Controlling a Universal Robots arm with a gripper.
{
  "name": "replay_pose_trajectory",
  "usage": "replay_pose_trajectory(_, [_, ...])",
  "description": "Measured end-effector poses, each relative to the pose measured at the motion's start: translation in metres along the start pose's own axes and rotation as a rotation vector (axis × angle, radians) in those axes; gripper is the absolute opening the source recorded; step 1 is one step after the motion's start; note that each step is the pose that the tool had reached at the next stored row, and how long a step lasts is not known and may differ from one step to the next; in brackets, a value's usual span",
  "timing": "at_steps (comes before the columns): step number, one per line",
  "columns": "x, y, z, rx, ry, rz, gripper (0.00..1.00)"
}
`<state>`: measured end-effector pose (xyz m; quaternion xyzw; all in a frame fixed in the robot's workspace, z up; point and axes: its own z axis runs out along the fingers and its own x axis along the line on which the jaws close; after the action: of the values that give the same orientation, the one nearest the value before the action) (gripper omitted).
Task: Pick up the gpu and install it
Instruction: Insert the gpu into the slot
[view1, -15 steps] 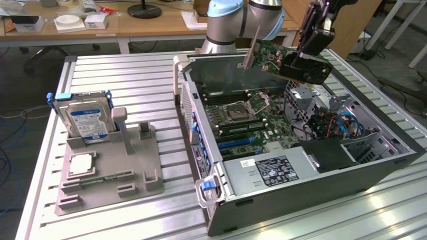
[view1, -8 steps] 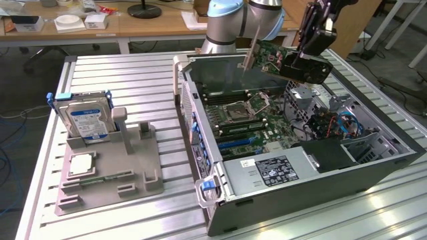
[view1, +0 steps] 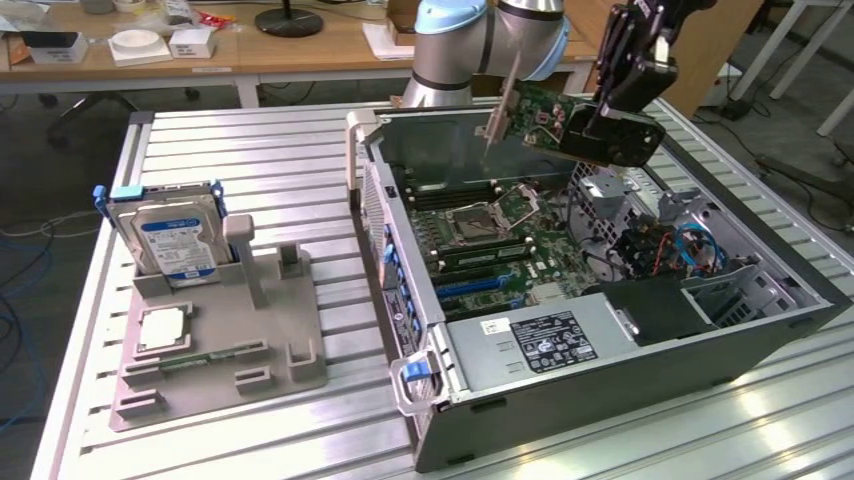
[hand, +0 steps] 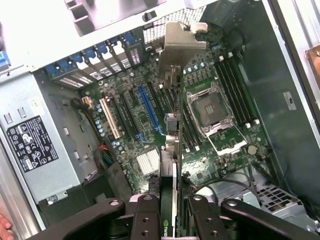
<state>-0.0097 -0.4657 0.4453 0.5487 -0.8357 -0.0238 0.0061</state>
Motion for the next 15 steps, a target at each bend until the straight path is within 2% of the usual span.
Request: replay_pose_trajectory(15, [0.0008, -0.0004, -0.0001, -0.0015, 0.0046, -0.096, 0.26])
